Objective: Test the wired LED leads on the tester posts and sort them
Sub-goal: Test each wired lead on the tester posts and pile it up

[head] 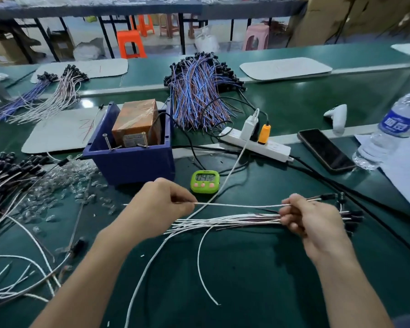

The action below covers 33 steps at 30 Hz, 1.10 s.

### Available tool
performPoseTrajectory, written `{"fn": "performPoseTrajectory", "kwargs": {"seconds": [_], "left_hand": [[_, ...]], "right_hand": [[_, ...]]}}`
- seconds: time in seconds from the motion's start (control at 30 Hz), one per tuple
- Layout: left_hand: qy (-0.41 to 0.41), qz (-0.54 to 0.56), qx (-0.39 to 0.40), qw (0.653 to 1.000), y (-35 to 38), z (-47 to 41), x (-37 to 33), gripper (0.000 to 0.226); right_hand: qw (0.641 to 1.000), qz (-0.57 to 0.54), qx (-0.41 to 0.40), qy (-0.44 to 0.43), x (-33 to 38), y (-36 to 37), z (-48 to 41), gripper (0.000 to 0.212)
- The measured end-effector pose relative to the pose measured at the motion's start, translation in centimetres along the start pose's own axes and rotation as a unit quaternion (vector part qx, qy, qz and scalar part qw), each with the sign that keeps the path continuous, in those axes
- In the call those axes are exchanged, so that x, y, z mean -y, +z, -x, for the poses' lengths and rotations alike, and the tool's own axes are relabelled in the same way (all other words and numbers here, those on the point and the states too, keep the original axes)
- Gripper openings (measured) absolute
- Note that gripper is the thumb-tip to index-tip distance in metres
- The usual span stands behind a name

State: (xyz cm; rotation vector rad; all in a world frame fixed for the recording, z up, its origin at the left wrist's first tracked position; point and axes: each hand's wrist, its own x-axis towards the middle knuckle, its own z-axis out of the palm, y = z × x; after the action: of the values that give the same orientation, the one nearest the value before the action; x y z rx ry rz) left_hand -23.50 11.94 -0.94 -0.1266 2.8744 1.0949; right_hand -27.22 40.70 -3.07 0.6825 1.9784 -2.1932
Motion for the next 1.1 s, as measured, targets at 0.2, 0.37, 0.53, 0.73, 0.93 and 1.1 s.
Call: {"fn": "performPoseTrajectory", "kwargs": {"seconds": [0.2,0.37,0.53,0.73,0.93,1.1], "left_hand": [[0.007,-0.026,-0.003,1.0,4.1,0.1,1.4,0.019],[-0.002,0.046,-0.018,0.999,4.4,0.4,1.8,0.019],[-0.006,0.066,-0.062,0.996,3.5,1.6,2.5,0.029],[-0.032,0.085,-0.159,0.983,-0.9,4.2,4.2,0.031],[-0.1,0.023,-0.295,0.95,-7.8,8.4,8.5,0.029],[-0.259,-0.194,-0.367,0.872,-10.4,10.7,14.4,0.075]], "right_hand": [[0.974,0.226,0.019,0.004,-0.9,-2.4,-0.1,0.039],[0.914,0.399,-0.028,-0.065,-1.0,-2.6,0.6,0.036],[0.895,0.427,0.018,-0.127,-0.4,0.9,2.3,0.034],[0.876,0.405,0.151,-0.216,0.0,10.3,6.5,0.027],[0.811,0.414,0.302,-0.283,-2.2,22.5,11.9,0.032],[0.738,0.453,0.406,-0.292,-5.4,30.5,14.9,0.016]]}}
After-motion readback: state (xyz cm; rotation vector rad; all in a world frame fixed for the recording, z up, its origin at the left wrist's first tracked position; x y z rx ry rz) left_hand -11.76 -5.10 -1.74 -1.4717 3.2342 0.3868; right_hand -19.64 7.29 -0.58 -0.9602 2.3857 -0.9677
